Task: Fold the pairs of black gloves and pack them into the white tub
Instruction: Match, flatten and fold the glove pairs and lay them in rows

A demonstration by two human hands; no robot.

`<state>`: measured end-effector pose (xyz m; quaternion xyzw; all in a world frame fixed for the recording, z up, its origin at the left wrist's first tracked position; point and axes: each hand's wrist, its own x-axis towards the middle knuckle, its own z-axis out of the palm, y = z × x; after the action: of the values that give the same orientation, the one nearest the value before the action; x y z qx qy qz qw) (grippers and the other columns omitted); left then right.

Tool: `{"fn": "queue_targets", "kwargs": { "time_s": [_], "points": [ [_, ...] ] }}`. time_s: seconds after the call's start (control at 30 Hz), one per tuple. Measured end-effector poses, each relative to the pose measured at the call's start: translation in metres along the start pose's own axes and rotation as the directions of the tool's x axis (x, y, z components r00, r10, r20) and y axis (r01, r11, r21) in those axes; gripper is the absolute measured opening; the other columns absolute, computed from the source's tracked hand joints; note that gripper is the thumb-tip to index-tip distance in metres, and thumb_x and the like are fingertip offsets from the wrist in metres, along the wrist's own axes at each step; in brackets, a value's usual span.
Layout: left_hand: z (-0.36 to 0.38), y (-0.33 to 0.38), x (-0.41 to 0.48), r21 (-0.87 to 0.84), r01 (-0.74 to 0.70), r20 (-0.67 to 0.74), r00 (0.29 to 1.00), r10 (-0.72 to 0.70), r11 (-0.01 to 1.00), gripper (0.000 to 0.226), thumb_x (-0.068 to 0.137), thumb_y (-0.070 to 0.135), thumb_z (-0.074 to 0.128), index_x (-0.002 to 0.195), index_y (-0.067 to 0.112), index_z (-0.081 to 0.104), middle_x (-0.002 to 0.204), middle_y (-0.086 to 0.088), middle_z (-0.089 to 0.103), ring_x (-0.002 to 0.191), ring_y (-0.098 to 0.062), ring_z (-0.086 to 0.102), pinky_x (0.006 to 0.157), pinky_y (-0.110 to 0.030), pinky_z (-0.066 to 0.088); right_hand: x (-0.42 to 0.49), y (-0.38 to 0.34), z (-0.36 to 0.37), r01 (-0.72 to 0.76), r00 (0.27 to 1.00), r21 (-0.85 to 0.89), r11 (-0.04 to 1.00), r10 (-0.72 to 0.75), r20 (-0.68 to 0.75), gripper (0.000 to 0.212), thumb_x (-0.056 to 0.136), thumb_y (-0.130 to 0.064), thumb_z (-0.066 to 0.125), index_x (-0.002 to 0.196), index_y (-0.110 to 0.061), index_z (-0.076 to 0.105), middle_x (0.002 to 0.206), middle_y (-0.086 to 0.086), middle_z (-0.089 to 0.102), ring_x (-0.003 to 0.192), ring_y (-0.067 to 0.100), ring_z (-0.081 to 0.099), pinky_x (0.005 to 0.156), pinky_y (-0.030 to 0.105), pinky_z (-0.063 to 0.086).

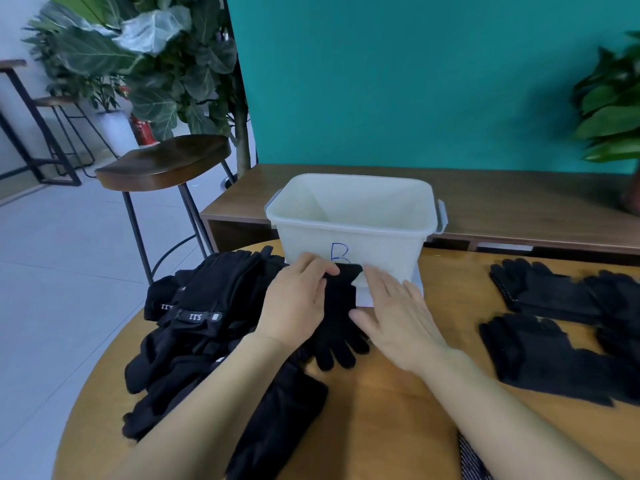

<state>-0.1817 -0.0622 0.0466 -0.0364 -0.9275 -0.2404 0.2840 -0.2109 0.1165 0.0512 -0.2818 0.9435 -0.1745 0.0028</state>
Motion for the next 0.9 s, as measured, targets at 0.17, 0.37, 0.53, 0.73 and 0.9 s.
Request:
{"fn": "queue_targets", "kwargs": {
  "time_s": [0.17, 0.37, 0.53, 0.73, 0.9],
  "points": [
    [-0.048, 0.058, 0.003, -0.249, 0.012, 0.039, 0.999, -0.003, 0.969, 0.026, 0.094, 0.004, 0.059, 0.107, 0.026, 0.064, 0.106, 0.021, 0.055, 0.095, 0.009, 0.05, 0.08, -0.003, 0.037, -0.028, -0.015, -0.07, -0.051, 0.993, 0.356, 0.933, 0.084, -0.08, 0.058, 0.093, -0.039, 0.062, 0.144, -0.026, 0.039, 0.138, -0.003, 0.054, 0.129, 0.022, 0.044, 0.108, 0.035, 0.033],
    [-0.085, 0.116, -0.016, -0.363, 0.028, 0.202, 0.978, 0.049, 0.931, 0.043, 0.092, 0.002, 0.062, 0.121, 0.032, 0.053, 0.12, 0.015, 0.054, 0.094, -0.014, 0.064, 0.088, -0.027, 0.054, -0.078, -0.008, -0.119, -0.076, 0.991, 0.594, 0.801, 0.127, -0.044, 0.02, 0.097, -0.02, 0.061, 0.088, -0.006, 0.07, 0.09, 0.013, 0.072, 0.08, 0.014, 0.061, 0.083, 0.044, 0.052],
    [-0.091, 0.155, -0.045, -0.317, 0.045, 0.291, 0.955, 0.052, 0.948, 0.048, 0.096, 0.005, 0.059, 0.127, 0.038, 0.042, 0.109, 0.016, 0.047, 0.088, -0.009, 0.064, 0.067, -0.006, 0.046, -0.137, -0.007, -0.138, -0.12, 0.989, 0.535, 0.836, 0.147, -0.008, 0.033, 0.097, -0.017, 0.06, 0.067, -0.005, 0.06, 0.056, -0.003, 0.061, 0.046, 0.0, 0.047, 0.049, 0.021, 0.041],
    [-0.091, 0.183, -0.063, -0.246, 0.019, 0.318, 0.946, 0.062, 0.969, 0.045, 0.095, 0.01, 0.063, 0.118, 0.043, 0.043, 0.106, 0.016, 0.049, 0.09, -0.005, 0.062, 0.074, -0.014, 0.046, -0.177, 0.001, -0.141, -0.153, 0.98, 0.553, 0.819, 0.197, -0.021, 0.039, 0.096, -0.014, 0.062, 0.057, -0.018, 0.057, 0.049, -0.016, 0.056, 0.049, 0.0, 0.051, 0.059, 0.02, 0.046],
    [-0.078, 0.195, -0.078, -0.102, -0.006, 0.125, 0.992, 0.019, 0.995, 0.029, 0.08, 0.035, 0.079, 0.102, 0.034, 0.061, 0.111, 0.014, 0.047, 0.101, -0.01, 0.057, 0.091, -0.034, 0.046, -0.185, -0.003, -0.141, -0.213, 0.933, 0.432, 0.876, 0.313, -0.175, 0.049, 0.094, -0.024, 0.063, 0.051, -0.018, 0.04, 0.048, -0.006, 0.039, 0.052, 0.014, 0.039, 0.059, 0.029, 0.036]
  ]
}}
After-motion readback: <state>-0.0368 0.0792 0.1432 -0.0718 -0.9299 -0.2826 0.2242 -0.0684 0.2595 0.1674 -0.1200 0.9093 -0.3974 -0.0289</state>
